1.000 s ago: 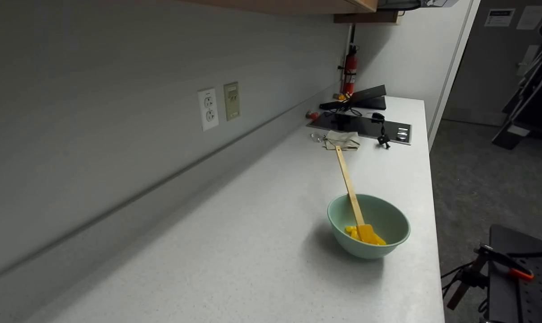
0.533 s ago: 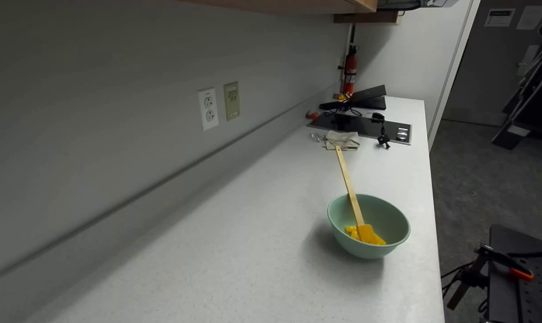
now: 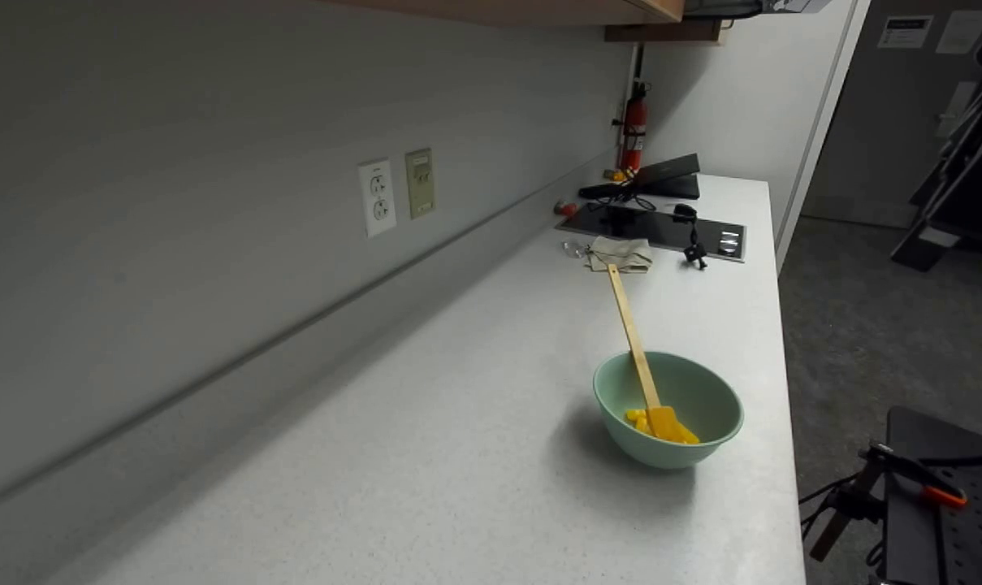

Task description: Stir the bowl

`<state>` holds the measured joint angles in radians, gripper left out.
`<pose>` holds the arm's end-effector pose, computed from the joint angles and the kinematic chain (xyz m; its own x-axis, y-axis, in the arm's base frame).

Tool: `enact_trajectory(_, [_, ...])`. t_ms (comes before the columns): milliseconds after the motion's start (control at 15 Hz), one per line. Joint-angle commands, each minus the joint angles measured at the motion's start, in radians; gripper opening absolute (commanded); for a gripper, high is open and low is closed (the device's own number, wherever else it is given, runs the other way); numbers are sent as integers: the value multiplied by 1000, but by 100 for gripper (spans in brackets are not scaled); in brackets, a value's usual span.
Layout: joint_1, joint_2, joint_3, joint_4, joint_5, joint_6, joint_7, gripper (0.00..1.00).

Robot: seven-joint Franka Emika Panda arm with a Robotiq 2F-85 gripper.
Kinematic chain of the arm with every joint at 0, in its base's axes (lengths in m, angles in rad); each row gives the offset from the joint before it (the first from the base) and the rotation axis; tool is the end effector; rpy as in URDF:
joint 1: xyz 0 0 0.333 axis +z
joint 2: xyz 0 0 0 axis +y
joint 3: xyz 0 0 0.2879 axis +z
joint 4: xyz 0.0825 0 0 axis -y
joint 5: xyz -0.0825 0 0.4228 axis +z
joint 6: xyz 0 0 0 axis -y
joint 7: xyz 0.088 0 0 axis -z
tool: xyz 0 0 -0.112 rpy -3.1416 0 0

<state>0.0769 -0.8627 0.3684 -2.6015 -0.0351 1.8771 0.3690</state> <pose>0.3422 0.1546 0.4771 0.9797 0.0036 0.2006 -0.0478 -0.9668 0.2510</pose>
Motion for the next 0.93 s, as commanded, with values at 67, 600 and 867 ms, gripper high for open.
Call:
enact_trajectory(67, [0, 23, -21, 1, -13, -4, 15, 100])
enact_trajectory(600, [7, 34, -25, 2, -16, -2, 20, 100])
enact_trajectory(867, [-31, 94, -16, 7, -16, 9, 78, 100])
